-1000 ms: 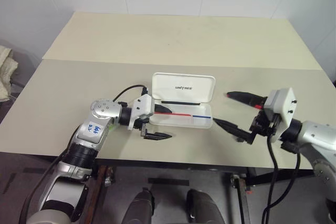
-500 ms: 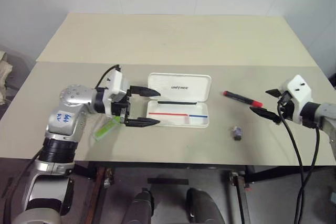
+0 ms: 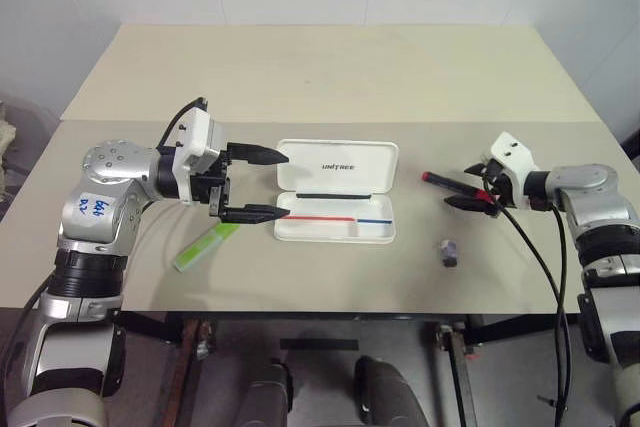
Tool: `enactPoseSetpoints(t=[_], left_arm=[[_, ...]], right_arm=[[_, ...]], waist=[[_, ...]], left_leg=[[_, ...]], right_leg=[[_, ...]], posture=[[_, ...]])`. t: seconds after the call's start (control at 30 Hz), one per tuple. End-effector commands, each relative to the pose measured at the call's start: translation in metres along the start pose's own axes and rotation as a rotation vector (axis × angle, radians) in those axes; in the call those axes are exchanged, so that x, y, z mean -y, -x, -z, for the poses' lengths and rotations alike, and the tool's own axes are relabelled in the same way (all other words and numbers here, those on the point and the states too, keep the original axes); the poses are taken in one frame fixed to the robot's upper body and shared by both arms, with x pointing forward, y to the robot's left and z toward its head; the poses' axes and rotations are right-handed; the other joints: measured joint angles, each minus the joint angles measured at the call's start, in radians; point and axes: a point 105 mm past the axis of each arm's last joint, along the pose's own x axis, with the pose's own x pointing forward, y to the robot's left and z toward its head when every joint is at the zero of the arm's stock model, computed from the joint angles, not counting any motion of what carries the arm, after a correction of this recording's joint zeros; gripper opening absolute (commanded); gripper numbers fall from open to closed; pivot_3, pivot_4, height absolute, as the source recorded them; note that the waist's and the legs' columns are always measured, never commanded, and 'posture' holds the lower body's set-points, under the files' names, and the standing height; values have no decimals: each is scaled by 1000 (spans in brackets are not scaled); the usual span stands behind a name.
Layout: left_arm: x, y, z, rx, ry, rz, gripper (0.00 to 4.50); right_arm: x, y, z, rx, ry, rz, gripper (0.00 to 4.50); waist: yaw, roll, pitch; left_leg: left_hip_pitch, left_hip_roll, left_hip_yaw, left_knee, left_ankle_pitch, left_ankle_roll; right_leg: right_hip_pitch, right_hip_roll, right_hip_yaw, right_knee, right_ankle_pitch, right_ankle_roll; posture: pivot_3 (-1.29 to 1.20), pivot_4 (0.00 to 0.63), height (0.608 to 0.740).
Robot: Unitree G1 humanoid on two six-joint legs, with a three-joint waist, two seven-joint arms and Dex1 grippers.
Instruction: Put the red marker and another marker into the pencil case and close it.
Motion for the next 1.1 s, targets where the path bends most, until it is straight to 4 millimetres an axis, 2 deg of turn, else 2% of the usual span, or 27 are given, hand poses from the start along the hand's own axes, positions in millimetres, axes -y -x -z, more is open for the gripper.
enactPoseSetpoints(t=[0.03, 0.33, 0.37, 0.43, 0.57, 0.7, 0.8, 0.83, 0.93, 1.0, 1.07, 1.1], left_arm=[[1, 7, -15, -2, -61, -17, 4500], [2, 13, -14, -20, -61, -44, 4500], [2, 13, -14, -20, -61, -44, 4500], [2, 13, -14, -20, -61, -45, 4500], [-1, 10, 1, -23, -33, -60, 4500], [-4, 14, 8, -30, -21, -77, 4500], [-5, 14, 10, -32, -23, -78, 4500], [-5, 20, 17, -46, -7, -96, 4500], [-7, 37, 39, -92, 32, -156, 4500], [-6, 43, 47, -101, 45, -173, 4500], [-7, 44, 49, -102, 47, -174, 4500], [-6, 45, 51, -106, 52, -180, 4500]], right_arm=[[-3, 1, 18, -101, -18, -46, 3810], [-1, -1, 8, -95, 2, -54, 670], [-1, -1, 8, -95, 4, -53, 566], [-1, -1, 8, -95, 5, -53, 566], [0, -1, 2, -66, 83, -40, 566], [1, 13, -7, -33, 135, -56, 566], [1, 15, -8, -28, 138, -59, 566], [0, 27, -18, -5, 167, -77, 566], [-31, 49, -51, 72, 254, -175, 566], [-50, 49, -62, 94, 263, -196, 566], [-57, 50, -65, 96, 254, -193, 566], [-65, 46, -73, 121, 252, -199, 566]], waist=[[-1, 0, 0], [1, 0, 0], [1, 0, 0], [1, 0, 0], [0, 0, 0], [0, 0, 0], [0, 0, 0], [0, 0, 0], [2, 4, 1], [-3, 4, 2], [-5, 3, 2], [-2, 3, 2]], left_leg=[[0, 0, 0, 0, 0, 0], [2, -2, -1, 4, 0, 3], [2, -2, -1, 4, 0, 3], [3, -1, -1, 3, 0, 3], [3, -2, -1, 3, 0, 2], [2, -1, -1, 3, 1, 2], [1, -1, -1, 2, 1, 1], [1, -1, 0, 2, 1, 1], [0, -1, 0, 2, 1, 0], [0, -1, 1, 2, 0, -1], [0, 1, 3, 3, -1, -1], [0, 1, 3, 3, -2, 0]], right_leg=[[0, 0, 0, 0, 0, 0], [3, 0, 2, 3, 3, 1], [3, 0, 2, 3, 3, 1], [3, 0, 1, 4, 3, 1], [3, 0, 2, 3, 3, 1], [2, 0, 2, 4, 2, 1], [0, 0, 2, 4, 2, 1], [0, 0, 2, 3, 2, 1], [-1, 0, 3, 3, 1, 2], [-3, 0, 3, 5, -1, 2], [-4, 0, 3, 6, -2, 1], [-4, 0, 3, 6, -2, 1]], posture=[[0, 150, 740], [0, 150, 740], [0, 150, 740], [0, 150, 740], [0, 150, 740], [0, 150, 740], [0, 150, 740], [0, 150, 740], [0, 150, 740], [0, 150, 740], [0, 150, 740], [0, 150, 740]])
